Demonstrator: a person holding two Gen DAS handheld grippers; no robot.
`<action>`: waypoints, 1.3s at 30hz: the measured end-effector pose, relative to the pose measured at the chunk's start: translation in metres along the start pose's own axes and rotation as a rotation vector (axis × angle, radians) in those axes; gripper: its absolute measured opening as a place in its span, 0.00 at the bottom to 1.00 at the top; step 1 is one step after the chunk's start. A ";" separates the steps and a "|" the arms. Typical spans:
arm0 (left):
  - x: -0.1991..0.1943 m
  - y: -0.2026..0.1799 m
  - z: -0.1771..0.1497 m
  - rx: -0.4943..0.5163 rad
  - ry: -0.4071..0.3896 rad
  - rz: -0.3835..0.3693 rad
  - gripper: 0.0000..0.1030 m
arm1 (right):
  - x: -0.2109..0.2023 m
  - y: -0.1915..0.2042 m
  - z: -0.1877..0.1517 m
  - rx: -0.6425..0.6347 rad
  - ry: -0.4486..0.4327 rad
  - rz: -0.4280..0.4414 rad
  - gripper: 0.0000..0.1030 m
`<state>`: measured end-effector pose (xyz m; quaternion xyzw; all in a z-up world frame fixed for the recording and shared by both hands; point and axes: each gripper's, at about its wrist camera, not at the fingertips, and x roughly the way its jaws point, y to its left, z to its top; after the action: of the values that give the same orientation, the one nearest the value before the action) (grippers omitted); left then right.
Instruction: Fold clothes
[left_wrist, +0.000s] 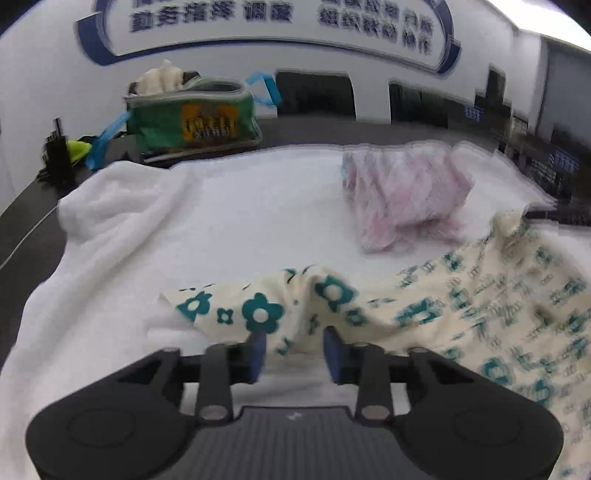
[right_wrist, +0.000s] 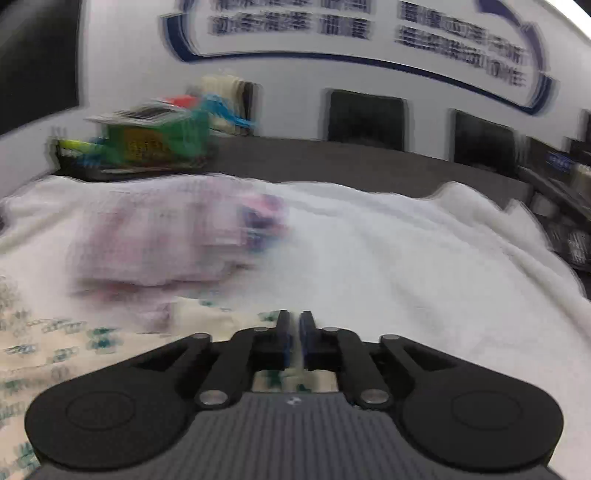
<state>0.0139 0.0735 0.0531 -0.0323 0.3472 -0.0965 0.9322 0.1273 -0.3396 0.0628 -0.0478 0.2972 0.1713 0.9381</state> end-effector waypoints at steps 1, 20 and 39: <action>-0.009 -0.001 0.000 -0.057 -0.009 -0.068 0.40 | -0.008 0.005 -0.004 -0.016 -0.004 0.092 0.46; 0.045 -0.059 0.012 -0.111 -0.005 -0.117 0.05 | 0.020 0.025 -0.003 -0.043 0.112 0.376 0.03; -0.074 -0.041 -0.091 0.138 0.037 -0.380 0.82 | -0.118 0.011 -0.074 -0.124 -0.215 0.229 0.60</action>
<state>-0.1070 0.0491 0.0369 -0.0318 0.3447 -0.2950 0.8906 -0.0071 -0.3783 0.0703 -0.0527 0.1876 0.2990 0.9342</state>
